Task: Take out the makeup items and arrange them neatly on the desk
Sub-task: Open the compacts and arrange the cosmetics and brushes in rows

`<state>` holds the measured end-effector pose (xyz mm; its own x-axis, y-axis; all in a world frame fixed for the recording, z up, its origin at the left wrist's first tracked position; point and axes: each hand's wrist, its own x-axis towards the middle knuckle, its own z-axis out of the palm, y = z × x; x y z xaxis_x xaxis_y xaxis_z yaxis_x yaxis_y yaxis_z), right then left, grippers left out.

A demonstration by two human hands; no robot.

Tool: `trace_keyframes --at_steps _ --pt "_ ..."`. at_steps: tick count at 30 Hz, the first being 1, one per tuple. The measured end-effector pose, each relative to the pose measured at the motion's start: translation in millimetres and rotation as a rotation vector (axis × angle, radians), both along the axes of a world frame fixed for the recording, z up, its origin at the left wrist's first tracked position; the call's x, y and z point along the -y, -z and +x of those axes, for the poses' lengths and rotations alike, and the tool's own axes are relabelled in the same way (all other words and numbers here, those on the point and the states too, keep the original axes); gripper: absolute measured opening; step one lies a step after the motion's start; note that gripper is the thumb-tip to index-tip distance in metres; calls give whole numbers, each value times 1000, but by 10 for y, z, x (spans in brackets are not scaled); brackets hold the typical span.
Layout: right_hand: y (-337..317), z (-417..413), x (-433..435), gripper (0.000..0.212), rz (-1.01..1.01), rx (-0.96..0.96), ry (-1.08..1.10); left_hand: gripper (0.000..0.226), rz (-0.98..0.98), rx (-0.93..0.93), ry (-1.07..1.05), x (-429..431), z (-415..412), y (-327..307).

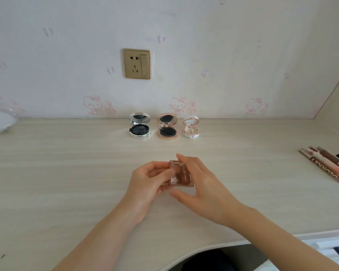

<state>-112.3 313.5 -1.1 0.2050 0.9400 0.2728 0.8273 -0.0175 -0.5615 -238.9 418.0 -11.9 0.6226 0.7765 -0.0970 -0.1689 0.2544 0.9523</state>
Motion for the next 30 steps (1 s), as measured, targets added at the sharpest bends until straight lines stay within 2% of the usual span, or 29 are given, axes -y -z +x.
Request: trace_keyframes --at_steps 3,8,14,24,28,30 --pt "26 -10 -24 74 44 121 22 21 -21 23 5 -9 -8 -9" --pt "-24 -3 -42 65 108 68 54 21 -10 89 20 27 -7 -47" --pt "-69 -25 -28 59 182 19 70 35 -216 235 224 128 -9 -120" --pt "-149 70 -6 61 186 60 71 36 -232 185 238 77 -13 -74" --pt "-271 124 -14 57 102 -116 35 36 -240 195 242 53 -25 -84" --pt "-340 156 -9 46 64 -252 33 36 -240 210 243 47 -28 -86"
